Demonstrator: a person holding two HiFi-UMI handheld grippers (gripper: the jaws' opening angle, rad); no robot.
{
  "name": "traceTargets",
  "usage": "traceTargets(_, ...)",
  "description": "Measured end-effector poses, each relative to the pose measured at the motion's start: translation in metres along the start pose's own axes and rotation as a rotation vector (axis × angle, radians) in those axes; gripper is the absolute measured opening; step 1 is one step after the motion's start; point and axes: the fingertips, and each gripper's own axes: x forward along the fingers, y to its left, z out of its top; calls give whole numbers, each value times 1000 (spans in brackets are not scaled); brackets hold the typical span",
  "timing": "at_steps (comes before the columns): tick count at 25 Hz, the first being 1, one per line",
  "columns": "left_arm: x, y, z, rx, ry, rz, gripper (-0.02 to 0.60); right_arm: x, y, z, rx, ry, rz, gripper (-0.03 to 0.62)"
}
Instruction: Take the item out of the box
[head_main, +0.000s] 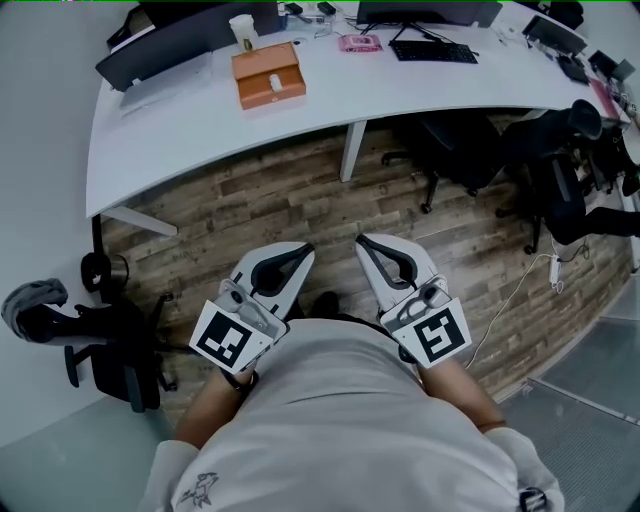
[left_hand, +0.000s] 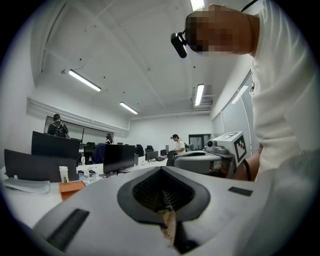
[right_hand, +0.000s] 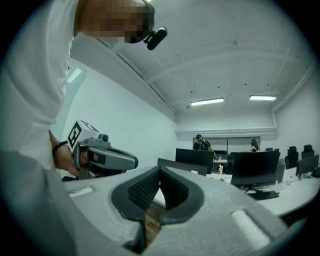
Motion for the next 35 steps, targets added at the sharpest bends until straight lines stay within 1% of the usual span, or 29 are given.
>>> traceTargets(2,8,2,-6,-6,20,-8,-2,1,-8,-4,6,9,-8,3)
traceTargets(4,17,8,-5,-9,20,-10,-2,3,-18,-5,9,11,-16,3)
traceTargets(9,34,27,0,-5,2,-15,-2,16,-38,-4,5,11,-32,3)
traceTargets(14,43,45,4,-3,-11,-19,-2,33,-49,-3,-5,16,-28,3)
traceTargets(19,48,76,9,-2,-30,-13,-2,61,-58,-2,-14,20,-25,3)
traceTargets(25,50,126,19,-4,-46,-23,-2,111,-69,4,-22,27,-32,3)
traceTargets(35,30,242,37,2,-42,-20,-2,226,-78,16,-10,54,-33,3)
